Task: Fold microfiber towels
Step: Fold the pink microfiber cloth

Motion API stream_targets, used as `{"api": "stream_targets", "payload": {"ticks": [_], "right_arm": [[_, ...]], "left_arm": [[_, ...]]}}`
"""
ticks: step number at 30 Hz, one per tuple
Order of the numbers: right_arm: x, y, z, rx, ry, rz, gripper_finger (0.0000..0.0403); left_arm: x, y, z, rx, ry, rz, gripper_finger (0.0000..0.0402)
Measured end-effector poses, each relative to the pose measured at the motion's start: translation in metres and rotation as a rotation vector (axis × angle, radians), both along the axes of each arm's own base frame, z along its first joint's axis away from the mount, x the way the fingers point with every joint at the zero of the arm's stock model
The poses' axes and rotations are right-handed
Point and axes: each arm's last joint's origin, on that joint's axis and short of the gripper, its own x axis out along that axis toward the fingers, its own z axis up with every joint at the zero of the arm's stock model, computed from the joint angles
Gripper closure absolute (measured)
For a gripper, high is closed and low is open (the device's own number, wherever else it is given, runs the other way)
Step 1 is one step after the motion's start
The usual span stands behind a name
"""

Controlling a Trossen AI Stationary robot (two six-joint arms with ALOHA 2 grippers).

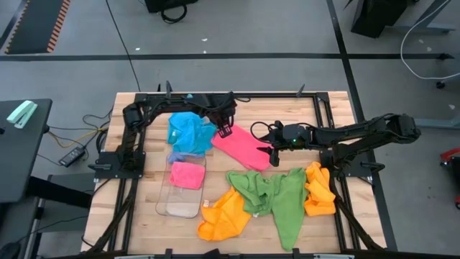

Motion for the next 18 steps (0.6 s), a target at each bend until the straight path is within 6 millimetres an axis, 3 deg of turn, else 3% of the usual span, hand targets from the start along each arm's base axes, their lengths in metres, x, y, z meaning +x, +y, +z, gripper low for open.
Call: {"api": "stream_targets", "payload": {"ticks": [5, 12, 18], "right_arm": [[-0.001, 0.000, -0.001, 0.005, 0.009, -0.002, 0.0205], [-0.002, 0.000, -0.007, 0.014, 0.059, -0.005, 0.0205], [-0.003, -0.002, -0.034, -0.002, 0.123, -0.062, 0.0205]], "left_arm": [[0.001, -0.003, 0.000, 0.060, 0.032, 0.008, 0.0349], [-0.004, -0.006, 0.017, 0.081, 0.020, -0.008, 0.0292], [-0.003, -0.013, 0.021, 0.069, 0.009, -0.038, 0.0272]]}}
